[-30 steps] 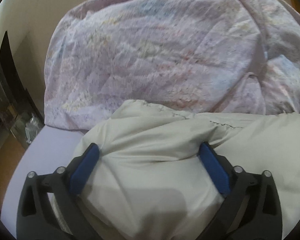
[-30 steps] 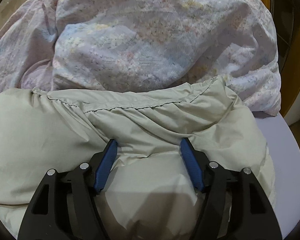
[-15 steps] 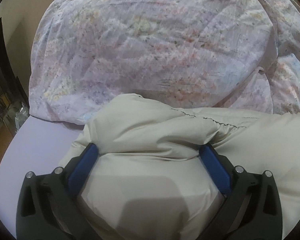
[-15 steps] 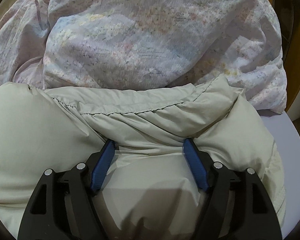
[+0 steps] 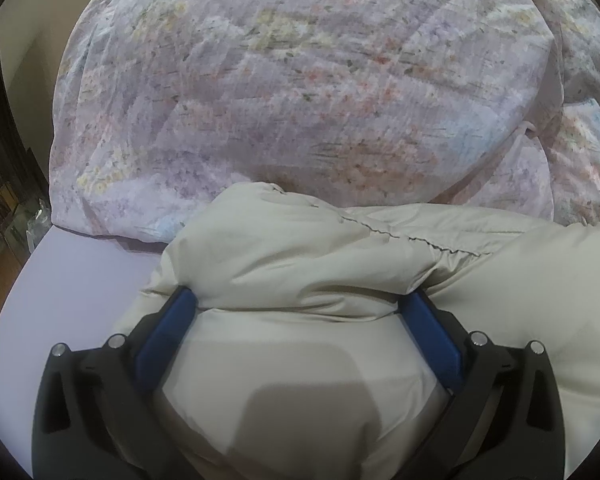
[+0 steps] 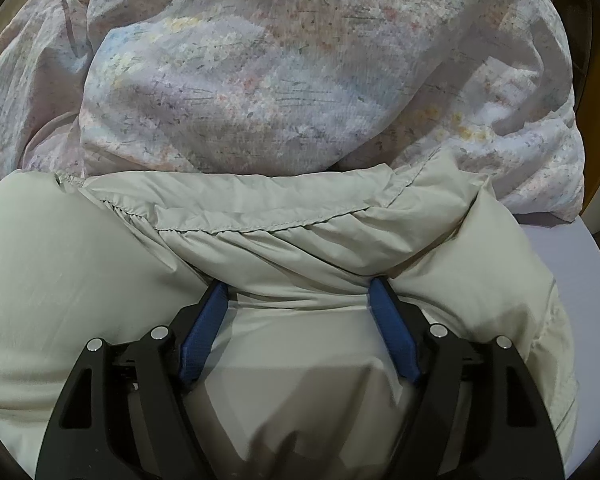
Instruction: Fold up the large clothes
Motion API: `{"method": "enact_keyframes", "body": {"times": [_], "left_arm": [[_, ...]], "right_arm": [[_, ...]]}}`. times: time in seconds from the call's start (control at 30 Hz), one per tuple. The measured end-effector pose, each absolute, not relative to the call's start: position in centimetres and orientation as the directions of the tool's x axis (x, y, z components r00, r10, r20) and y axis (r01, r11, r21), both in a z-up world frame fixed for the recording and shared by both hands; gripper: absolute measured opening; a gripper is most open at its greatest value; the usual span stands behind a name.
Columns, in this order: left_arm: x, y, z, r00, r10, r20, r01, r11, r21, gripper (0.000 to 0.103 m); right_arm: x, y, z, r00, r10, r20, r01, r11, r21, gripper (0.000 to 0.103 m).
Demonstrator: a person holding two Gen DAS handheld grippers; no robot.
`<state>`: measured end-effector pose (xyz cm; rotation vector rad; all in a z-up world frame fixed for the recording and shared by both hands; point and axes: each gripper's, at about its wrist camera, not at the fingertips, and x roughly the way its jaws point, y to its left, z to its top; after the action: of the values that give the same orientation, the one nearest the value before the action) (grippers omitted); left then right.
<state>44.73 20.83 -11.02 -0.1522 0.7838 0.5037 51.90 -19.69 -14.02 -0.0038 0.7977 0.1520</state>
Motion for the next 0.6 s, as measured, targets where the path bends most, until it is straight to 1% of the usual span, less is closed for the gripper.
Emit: {"method": "enact_keyframes", "body": {"times": [0.2, 0.33, 0.43, 0.5, 0.6], "left_arm": [[42.9, 19.4, -8.8, 0.587, 0.41, -0.698, -0.493, 0.865, 0.093, 0.101], [41.4, 19.6, -5.8, 0.611, 0.47, -0.637, -0.508, 0.85, 0.14, 0.101], [41.4, 20.3, -4.2, 0.608, 0.51, -0.609, -0.532, 0.831, 0.165, 0.101], [41.7, 20.9, -3.9, 0.596, 0.529, -0.604, -0.544, 0.819, 0.18, 0.101], [42.7, 21.4, -5.1, 0.554, 0.572, -0.605, -0.558, 0.794, 0.24, 0.101]], "right_arm": [[50.6, -19.5, -12.2, 0.71, 0.114, -0.695, -0.14, 0.99, 0.02, 0.076], [50.0, -22.1, -9.4, 0.765, 0.09, -0.638, -0.087, 0.996, 0.036, 0.076], [50.9, -23.4, -8.8, 0.766, 0.031, -0.642, -0.026, 1.0, 0.017, 0.076], [51.6, -23.6, -9.4, 0.756, -0.009, -0.655, -0.002, 1.0, -0.015, 0.075], [52.2, -23.4, -10.9, 0.728, -0.066, -0.682, 0.024, 0.997, -0.072, 0.075]]}}
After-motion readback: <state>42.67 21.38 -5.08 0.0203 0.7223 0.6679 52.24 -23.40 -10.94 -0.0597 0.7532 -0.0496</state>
